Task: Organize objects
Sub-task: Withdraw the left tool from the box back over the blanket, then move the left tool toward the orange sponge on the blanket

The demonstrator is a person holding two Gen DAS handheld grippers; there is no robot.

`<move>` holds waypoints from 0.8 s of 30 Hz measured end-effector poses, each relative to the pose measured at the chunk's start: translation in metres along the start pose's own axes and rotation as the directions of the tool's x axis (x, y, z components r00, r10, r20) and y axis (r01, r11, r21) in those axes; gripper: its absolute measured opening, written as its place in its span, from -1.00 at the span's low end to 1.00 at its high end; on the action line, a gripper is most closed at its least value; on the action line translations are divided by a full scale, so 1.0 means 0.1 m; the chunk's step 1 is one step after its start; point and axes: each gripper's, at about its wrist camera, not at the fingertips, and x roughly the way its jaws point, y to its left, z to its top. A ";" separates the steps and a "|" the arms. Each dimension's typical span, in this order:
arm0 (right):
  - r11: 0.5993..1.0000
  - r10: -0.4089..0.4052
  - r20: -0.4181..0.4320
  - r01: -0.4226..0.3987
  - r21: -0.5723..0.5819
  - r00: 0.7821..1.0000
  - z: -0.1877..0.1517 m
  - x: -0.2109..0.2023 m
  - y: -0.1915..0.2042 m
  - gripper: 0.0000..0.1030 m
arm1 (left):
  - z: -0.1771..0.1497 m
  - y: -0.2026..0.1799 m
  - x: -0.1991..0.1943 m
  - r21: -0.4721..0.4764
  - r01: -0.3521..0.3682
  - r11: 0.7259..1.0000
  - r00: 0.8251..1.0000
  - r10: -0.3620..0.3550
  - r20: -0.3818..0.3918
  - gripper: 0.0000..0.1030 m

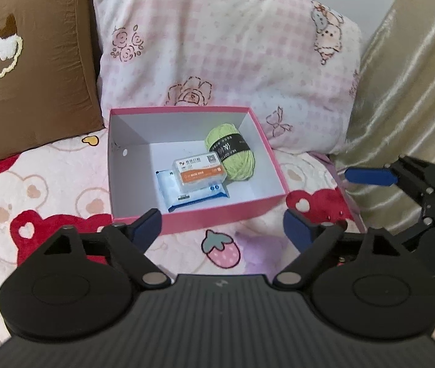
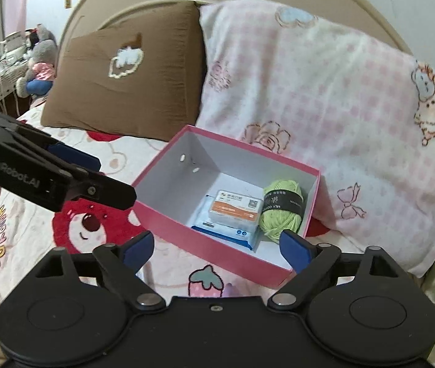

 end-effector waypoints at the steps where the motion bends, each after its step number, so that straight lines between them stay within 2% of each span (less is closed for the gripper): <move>1: 1.000 0.003 0.006 -0.003 -0.002 1.000 -0.02 -0.04 0.03 0.85 | -0.03 -0.01 -0.03 0.004 0.001 1.000 1.000 -0.001 -0.001 0.79; 4: 0.999 0.035 -0.003 -0.035 -0.015 0.999 -0.07 -0.13 0.12 0.92 | -0.12 -0.02 -0.09 0.008 0.010 1.000 1.000 -0.010 -0.020 0.87; 10: 0.997 0.059 -0.037 -0.061 -0.037 0.998 -0.14 -0.27 0.29 0.94 | -0.25 -0.04 -0.15 0.013 0.014 1.000 0.998 -0.013 -0.060 0.89; 19: 0.998 0.048 -0.074 -0.050 -0.026 0.996 -0.29 -0.38 0.41 0.94 | -0.41 -0.02 -0.24 0.020 0.001 1.000 0.996 0.001 -0.090 0.95; 24: 0.998 0.030 -0.117 -0.037 -0.056 0.993 -0.42 -0.38 0.49 0.93 | -0.51 -0.03 -0.21 0.021 0.008 1.000 0.993 -0.006 -0.116 0.95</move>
